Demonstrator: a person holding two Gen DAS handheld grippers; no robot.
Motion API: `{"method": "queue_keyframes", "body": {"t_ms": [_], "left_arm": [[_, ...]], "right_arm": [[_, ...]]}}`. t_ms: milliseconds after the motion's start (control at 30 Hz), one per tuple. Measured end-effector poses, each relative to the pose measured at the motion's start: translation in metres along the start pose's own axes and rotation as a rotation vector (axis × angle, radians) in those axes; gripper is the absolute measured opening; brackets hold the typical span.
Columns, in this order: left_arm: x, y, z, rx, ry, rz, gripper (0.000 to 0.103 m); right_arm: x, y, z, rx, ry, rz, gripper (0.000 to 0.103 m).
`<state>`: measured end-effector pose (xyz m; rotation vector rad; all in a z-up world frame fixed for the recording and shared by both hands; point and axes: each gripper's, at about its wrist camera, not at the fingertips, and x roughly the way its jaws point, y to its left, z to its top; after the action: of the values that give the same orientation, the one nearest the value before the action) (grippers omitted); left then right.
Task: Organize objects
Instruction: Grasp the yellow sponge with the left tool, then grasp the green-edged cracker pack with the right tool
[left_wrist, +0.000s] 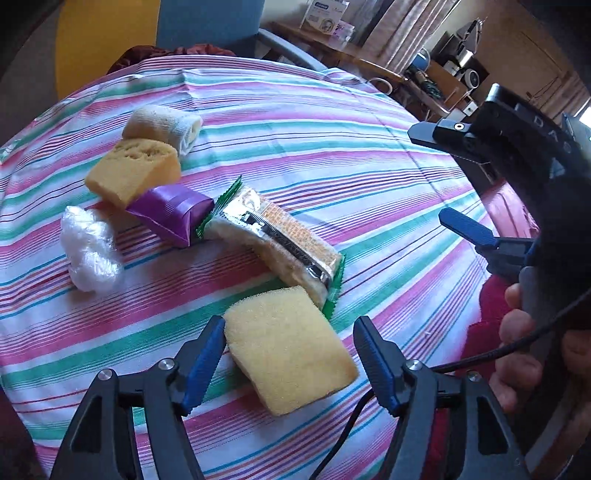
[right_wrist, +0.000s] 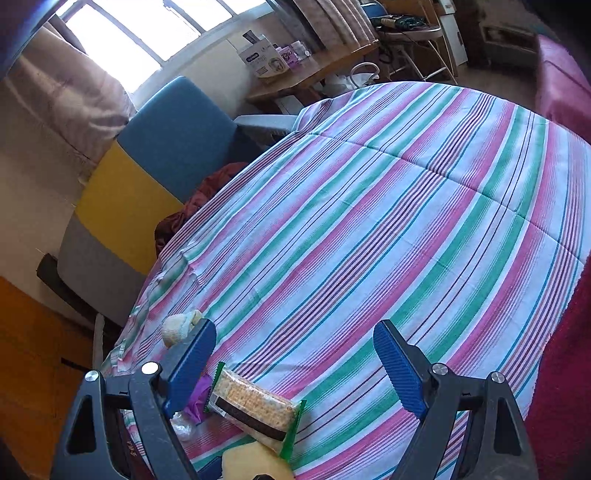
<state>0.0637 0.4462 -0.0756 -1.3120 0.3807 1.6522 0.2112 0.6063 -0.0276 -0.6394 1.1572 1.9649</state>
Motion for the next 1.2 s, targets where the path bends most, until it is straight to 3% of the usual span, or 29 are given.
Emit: {"method": "queue_keyframes", "body": {"t_ms": [67,133,200,267,300,433,633,800,1067,1200], "left_arm": [[0.006,0.001,-0.002,0.009,0.02,0.028,0.071],[0.017,0.009,-0.008,0.007,0.064,0.009,0.07],[0.01,0.013,-0.016,0.04,0.027,-0.013,0.06],[0.003,0.016,-0.023,0.062,0.012,-0.02,0.057],[-0.002,0.021,-0.028,0.079,-0.001,0.004,0.057],[-0.016,0.046,-0.045,0.085,-0.037,-0.015,0.056],[-0.036,0.082,-0.066,0.037,-0.085,-0.021,0.056],[-0.043,0.1,-0.073,-0.025,-0.106,-0.046,0.056],[-0.048,0.095,-0.081,-0.029,-0.13,-0.028,0.056],[-0.047,0.093,-0.085,-0.019,-0.143,0.002,0.056]], "right_arm": [[0.006,0.001,-0.002,-0.012,0.028,0.004,0.088],[0.014,0.007,-0.005,-0.045,0.067,0.0,0.088],[0.023,0.015,-0.009,-0.092,0.114,0.006,0.088],[0.032,0.024,-0.016,-0.147,0.16,0.015,0.088],[0.037,0.029,-0.02,-0.178,0.185,0.011,0.088],[0.05,0.05,-0.036,-0.313,0.239,0.001,0.088],[0.068,0.073,-0.061,-0.498,0.314,-0.04,0.088],[0.079,0.083,-0.075,-0.622,0.322,-0.114,0.088],[0.09,0.082,-0.075,-0.653,0.317,-0.146,0.087],[0.098,0.082,-0.081,-0.708,0.334,-0.188,0.054]]}}
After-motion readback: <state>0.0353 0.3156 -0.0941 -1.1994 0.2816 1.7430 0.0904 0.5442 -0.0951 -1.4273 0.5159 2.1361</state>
